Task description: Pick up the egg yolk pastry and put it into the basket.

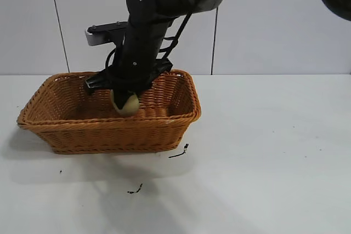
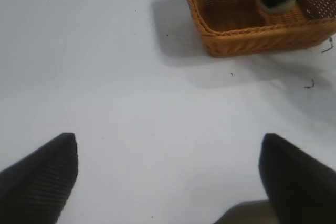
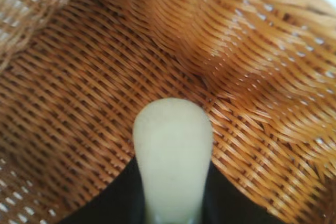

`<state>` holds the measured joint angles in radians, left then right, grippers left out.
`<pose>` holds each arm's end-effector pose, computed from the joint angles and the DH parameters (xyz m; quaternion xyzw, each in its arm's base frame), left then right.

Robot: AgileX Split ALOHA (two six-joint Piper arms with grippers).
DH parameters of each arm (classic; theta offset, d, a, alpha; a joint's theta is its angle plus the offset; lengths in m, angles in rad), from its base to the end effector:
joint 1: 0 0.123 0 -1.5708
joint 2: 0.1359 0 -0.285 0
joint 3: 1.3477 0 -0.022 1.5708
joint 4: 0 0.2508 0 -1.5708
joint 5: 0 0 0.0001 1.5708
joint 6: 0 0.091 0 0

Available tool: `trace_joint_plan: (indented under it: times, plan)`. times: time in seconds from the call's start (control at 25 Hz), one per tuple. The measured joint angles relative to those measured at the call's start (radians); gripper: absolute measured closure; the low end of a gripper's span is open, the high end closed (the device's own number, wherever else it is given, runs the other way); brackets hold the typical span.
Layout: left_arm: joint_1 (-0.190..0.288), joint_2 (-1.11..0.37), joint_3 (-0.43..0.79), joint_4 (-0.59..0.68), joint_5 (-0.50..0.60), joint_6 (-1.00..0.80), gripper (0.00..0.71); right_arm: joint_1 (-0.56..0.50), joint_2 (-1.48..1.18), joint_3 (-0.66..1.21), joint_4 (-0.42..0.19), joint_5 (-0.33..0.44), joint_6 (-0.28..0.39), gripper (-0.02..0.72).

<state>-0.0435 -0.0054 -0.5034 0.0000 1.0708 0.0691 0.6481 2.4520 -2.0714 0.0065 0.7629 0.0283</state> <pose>-0.0065 0.0003 0.2774 0.0480 0.8522 0.0067 0.5209 0.4251 0.3224 0.1421 -0.2933 0.9215 0.0870 0.2391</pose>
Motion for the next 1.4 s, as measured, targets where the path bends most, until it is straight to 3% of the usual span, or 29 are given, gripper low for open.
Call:
trace_joint_plan:
  times: [0.16, 0.28, 0.64, 1.12, 1.4]
  plan:
    - [0.000, 0.000, 0.000, 0.000, 0.000, 0.000, 0.014, 0.000, -0.001, 0.000, 0.001, 0.002, 0.002, 0.138]
    - [0.000, 0.000, 0.000, 0.000, 0.000, 0.000, 0.014, 0.000, -0.010, -0.007, -0.007, 0.018, 0.011, 0.038]
    - [0.000, 0.000, 0.000, 0.000, 0.000, 0.000, 0.014, -0.068, -0.048, -0.194, -0.007, 0.209, 0.043, 0.010]
    - [0.000, 0.000, 0.000, 0.000, 0.000, 0.000, 0.014, -0.442, -0.048, -0.252, -0.017, 0.296, 0.043, 0.010]
    - [0.000, 0.000, 0.000, 0.000, 0.000, 0.000, 0.014, -0.583, -0.048, -0.252, -0.020, 0.363, 0.043, 0.010]
